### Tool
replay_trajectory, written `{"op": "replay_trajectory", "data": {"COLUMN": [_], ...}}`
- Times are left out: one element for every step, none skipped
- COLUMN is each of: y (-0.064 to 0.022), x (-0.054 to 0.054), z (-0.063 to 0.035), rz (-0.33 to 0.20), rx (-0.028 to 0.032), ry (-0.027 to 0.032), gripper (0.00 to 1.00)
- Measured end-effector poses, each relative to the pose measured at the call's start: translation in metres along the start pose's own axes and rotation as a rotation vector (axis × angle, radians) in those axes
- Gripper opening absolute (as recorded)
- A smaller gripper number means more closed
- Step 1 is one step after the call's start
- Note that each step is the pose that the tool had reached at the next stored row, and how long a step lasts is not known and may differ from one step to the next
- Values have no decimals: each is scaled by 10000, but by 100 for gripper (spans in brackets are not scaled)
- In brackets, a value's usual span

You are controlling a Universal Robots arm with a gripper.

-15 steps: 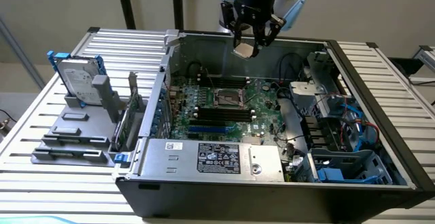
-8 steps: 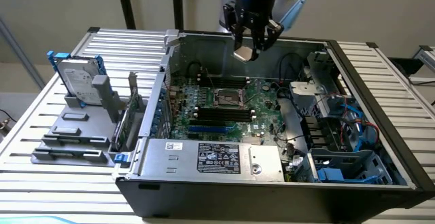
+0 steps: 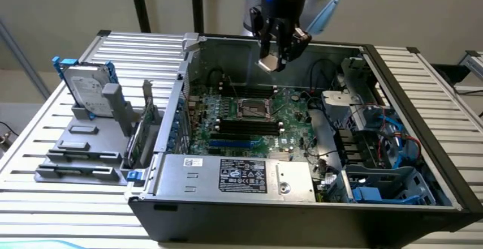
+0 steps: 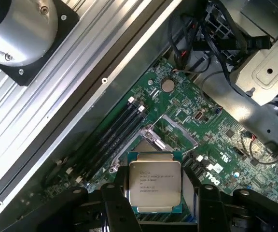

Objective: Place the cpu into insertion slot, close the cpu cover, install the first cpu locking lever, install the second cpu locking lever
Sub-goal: 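Place the cpu into insertion slot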

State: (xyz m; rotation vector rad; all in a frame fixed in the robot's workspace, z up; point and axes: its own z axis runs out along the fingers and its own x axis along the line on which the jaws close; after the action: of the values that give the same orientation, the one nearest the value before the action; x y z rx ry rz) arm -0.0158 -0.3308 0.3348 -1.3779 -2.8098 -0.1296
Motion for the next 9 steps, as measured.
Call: {"op": "replay_trajectory", "data": {"y": [-1,-1,-2,-3,-4,-4,-5,-5,-6], "x": [0,-1,-1,-2,-2,-3,-3,-4,-4], "z": [10,19,29,39,49,58,68,78,87], "rz": [165,332,497,674,840,1006,1172,1342,1508], "rx": [10,21,31,42,53,63,72,83,94], "ry": [-1,-2,-3,-4,-5,-5,-5,-6,-6], "gripper": [55,55,55,55,55,55,55,55,55]}}
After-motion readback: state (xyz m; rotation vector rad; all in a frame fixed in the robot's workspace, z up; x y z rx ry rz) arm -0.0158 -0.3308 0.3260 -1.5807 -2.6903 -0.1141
